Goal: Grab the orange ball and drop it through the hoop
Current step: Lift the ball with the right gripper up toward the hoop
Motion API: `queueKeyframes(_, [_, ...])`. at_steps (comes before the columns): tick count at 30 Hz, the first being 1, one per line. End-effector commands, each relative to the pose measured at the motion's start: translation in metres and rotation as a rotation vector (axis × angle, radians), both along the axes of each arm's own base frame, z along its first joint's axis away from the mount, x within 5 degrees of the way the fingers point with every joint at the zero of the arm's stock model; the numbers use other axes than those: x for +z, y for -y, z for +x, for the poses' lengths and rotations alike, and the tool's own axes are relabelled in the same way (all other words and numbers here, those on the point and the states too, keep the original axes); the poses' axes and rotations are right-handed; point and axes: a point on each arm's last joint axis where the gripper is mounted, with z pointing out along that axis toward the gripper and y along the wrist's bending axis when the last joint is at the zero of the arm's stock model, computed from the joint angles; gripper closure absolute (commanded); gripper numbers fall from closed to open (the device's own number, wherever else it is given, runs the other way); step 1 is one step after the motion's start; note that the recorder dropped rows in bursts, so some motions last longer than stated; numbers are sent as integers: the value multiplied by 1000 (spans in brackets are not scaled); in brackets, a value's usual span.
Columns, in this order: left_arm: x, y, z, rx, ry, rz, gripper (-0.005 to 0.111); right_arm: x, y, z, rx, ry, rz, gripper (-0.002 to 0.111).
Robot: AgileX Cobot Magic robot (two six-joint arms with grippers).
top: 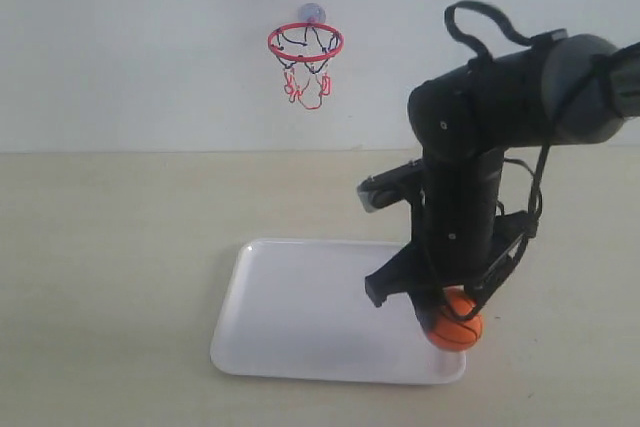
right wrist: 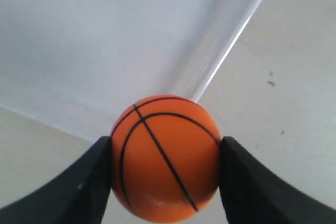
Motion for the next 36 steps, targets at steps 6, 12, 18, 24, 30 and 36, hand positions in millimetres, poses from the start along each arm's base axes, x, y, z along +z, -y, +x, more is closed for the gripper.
queueKeyframes(6, [-1, 0, 0, 0, 2, -8, 103, 93, 13, -18, 227, 250, 82, 108])
queueKeyframes(12, [-1, 0, 0, 0, 2, -8, 103, 110, 15, -22, 218, 325, 126, 108])
queueKeyframes(18, [-1, 0, 0, 0, 2, -8, 103, 118, 11, -16, 237, 428, 181, 108])
queueKeyframes(24, [-1, 0, 0, 0, 2, -8, 103, 123, 6, -10, 247, 520, 235, 108])
queueKeyframes(30, [-1, 0, 0, 0, 2, -8, 103, 110, 1, -8, 255, 597, 295, 108])
queueKeyframes(36, [-1, 0, 0, 0, 2, -8, 103, 84, -6, -6, 280, 842, 467, 108])
